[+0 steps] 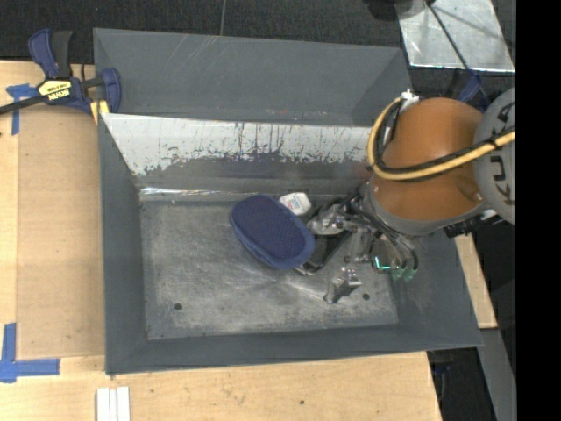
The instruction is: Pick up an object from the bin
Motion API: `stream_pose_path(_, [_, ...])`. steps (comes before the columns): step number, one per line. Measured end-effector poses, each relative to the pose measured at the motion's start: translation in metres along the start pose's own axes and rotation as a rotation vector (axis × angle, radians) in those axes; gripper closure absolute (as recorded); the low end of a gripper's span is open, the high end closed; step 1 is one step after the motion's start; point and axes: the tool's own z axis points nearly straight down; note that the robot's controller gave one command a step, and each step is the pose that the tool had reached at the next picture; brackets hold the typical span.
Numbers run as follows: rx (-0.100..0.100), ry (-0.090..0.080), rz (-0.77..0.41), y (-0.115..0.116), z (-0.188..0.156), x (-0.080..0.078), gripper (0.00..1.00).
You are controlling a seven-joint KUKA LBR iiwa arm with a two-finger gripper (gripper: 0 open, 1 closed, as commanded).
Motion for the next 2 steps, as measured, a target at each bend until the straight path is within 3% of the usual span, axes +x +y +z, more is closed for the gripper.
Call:
stream_pose_path(1, [0.001,-0.033,-0.436,-0.0517,0.1139,-0.0697,0.00])
stream_pose_path(2, [0.001,-0.016,-0.434,-0.0507,0.1113,-0.0726,0.00])
